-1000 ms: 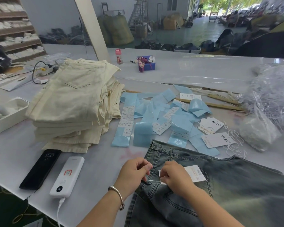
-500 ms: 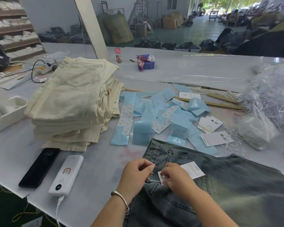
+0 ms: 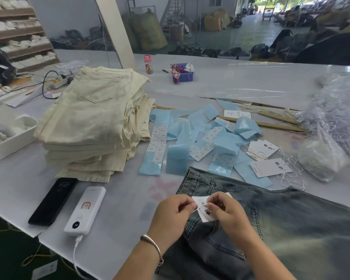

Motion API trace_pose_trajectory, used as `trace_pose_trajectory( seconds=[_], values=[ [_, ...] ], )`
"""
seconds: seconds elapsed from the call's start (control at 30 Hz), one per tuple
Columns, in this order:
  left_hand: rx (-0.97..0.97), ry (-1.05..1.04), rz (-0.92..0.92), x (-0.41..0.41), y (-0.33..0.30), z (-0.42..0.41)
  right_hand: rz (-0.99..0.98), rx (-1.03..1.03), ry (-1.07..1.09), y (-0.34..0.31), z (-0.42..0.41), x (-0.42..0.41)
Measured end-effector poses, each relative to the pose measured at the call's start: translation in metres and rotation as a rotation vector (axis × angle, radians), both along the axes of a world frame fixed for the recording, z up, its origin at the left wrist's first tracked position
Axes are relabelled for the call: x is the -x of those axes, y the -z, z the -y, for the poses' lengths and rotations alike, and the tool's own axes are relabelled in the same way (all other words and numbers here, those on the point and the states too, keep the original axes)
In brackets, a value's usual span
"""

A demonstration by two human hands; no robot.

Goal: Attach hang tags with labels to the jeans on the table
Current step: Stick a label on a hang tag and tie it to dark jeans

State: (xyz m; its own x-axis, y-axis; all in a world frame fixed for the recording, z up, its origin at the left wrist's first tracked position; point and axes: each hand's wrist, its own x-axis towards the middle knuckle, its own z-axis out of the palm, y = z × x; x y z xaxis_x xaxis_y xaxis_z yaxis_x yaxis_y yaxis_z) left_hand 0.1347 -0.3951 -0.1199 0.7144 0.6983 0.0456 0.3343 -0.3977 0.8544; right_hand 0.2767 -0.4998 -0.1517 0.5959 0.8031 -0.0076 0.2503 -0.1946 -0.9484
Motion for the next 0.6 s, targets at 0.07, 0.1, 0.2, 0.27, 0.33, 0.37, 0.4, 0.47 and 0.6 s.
trace_pose_trajectory(
  seconds=[0.07,0.1,0.2,0.27,0.33,0.37,0.4,0.47,0.6],
  values=[
    [-0.064,0.045,-0.001,-0.003,-0.003,0.002,-0.114,-0.047,-0.078,-0.009,0.003,0.000],
    [-0.084,0.062,0.001,-0.004,-0.004,0.002,-0.170,-0.073,-0.110,-0.012,0.005,0.001],
    [-0.120,0.093,-0.005,-0.008,-0.007,0.004,-0.282,-0.138,-0.156,-0.019,0.010,0.002],
    [-0.134,0.108,-0.012,-0.008,-0.007,0.004,-0.313,-0.156,-0.171,-0.023,0.011,0.002],
    [-0.112,0.123,-0.004,-0.008,-0.007,0.004,-0.316,-0.158,-0.183,-0.025,0.012,0.003],
    [-0.095,0.131,0.005,-0.008,-0.007,0.004,-0.311,-0.156,-0.186,-0.026,0.013,0.003],
    [-0.081,0.139,0.012,-0.007,-0.006,0.004,-0.308,-0.154,-0.187,-0.027,0.013,0.003],
    [-0.063,0.146,0.023,-0.007,-0.006,0.004,-0.310,-0.155,-0.188,-0.029,0.013,0.004],
    [-0.047,0.152,0.049,-0.006,-0.006,0.005,-0.309,-0.150,-0.176,-0.031,0.013,0.005]
  ],
)
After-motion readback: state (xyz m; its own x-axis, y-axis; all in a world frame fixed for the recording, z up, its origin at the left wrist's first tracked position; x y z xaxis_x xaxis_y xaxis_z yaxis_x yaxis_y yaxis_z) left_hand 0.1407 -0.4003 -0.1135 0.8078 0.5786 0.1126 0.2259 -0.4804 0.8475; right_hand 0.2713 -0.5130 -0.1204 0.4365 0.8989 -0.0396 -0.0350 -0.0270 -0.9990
